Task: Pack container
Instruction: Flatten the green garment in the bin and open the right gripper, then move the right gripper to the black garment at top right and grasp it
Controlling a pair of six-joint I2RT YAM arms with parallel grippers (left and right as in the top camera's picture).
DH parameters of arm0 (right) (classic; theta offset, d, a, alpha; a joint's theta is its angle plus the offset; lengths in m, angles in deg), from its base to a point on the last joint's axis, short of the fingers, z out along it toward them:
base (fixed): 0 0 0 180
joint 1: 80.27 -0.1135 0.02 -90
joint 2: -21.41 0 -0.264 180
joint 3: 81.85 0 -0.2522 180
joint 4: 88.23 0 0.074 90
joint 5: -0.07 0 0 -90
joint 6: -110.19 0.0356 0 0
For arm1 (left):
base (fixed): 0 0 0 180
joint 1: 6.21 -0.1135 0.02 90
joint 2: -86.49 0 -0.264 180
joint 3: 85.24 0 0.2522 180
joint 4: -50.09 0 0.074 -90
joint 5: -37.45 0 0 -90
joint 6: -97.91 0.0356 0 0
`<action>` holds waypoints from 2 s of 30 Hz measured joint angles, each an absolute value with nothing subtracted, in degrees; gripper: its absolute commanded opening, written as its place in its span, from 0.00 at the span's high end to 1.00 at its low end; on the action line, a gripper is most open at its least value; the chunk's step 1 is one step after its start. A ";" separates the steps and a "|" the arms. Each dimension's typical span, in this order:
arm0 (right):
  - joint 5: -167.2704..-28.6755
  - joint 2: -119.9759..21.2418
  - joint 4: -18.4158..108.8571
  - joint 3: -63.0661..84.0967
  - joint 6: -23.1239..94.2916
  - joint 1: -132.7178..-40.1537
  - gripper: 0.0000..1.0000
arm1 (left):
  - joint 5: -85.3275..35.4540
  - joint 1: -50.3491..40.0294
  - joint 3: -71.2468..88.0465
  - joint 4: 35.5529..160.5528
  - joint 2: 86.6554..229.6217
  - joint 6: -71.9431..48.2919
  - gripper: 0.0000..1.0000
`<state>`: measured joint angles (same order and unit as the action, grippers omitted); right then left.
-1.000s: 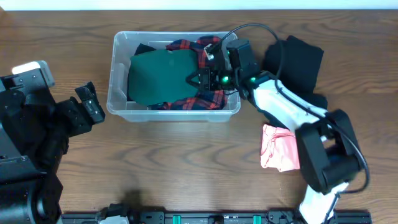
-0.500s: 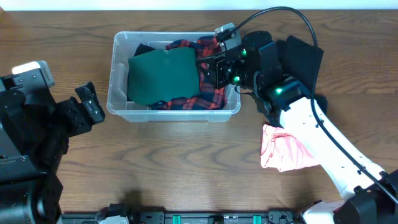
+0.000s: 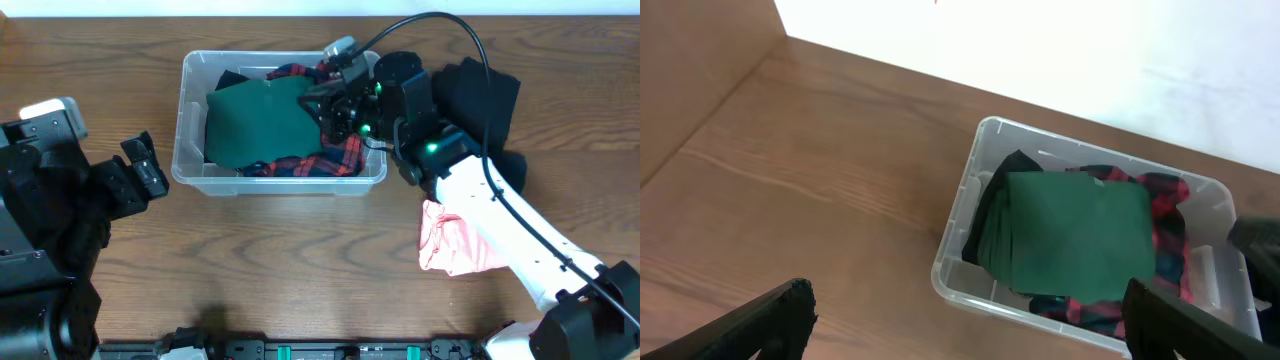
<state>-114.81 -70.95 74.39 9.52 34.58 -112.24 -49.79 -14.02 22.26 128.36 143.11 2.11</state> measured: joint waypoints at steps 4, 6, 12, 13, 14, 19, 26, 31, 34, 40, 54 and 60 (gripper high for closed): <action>-112.78 -72.92 80.46 9.35 35.96 -115.32 0.87 | -49.79 -14.02 22.26 128.36 143.11 2.13 0.02; -111.25 -75.34 83.50 9.24 36.26 -117.07 0.87 | -49.79 -14.02 22.26 128.36 143.11 2.11 0.02; -109.59 -87.23 90.48 9.17 39.91 -119.01 0.88 | -49.77 -14.02 22.26 128.38 143.11 2.11 0.02; -109.39 -89.33 90.37 9.15 40.37 -118.97 0.88 | -49.79 -14.04 22.26 128.31 143.11 2.13 0.02; -109.22 -91.69 89.64 9.13 40.74 -118.90 0.89 | -49.79 -14.02 22.26 128.36 143.11 2.11 0.02; -110.14 -97.97 85.56 8.43 41.05 -118.55 0.92 | -49.79 -14.04 22.26 128.34 143.11 2.11 0.02; -110.53 -94.18 75.61 7.05 37.81 -117.61 0.86 | -49.77 -14.04 22.26 128.34 143.13 2.11 0.02; -109.83 -83.45 65.67 7.64 35.41 -113.59 0.80 | -49.79 -14.04 22.26 128.38 143.11 2.11 0.02; -110.05 -74.05 59.92 7.62 34.82 -106.07 0.54 | -49.77 -14.04 22.26 128.38 143.13 2.11 0.02; -110.57 -62.99 48.12 7.16 34.16 -83.12 0.27 | -49.79 -14.02 22.26 128.36 143.11 2.13 0.02; -119.03 -81.97 51.33 7.25 32.24 -56.59 0.22 | -49.77 -14.04 22.26 128.36 143.11 2.11 0.02; -124.32 -92.63 56.88 7.27 30.25 -56.66 0.25 | -49.79 -14.02 22.26 128.36 143.11 2.11 0.02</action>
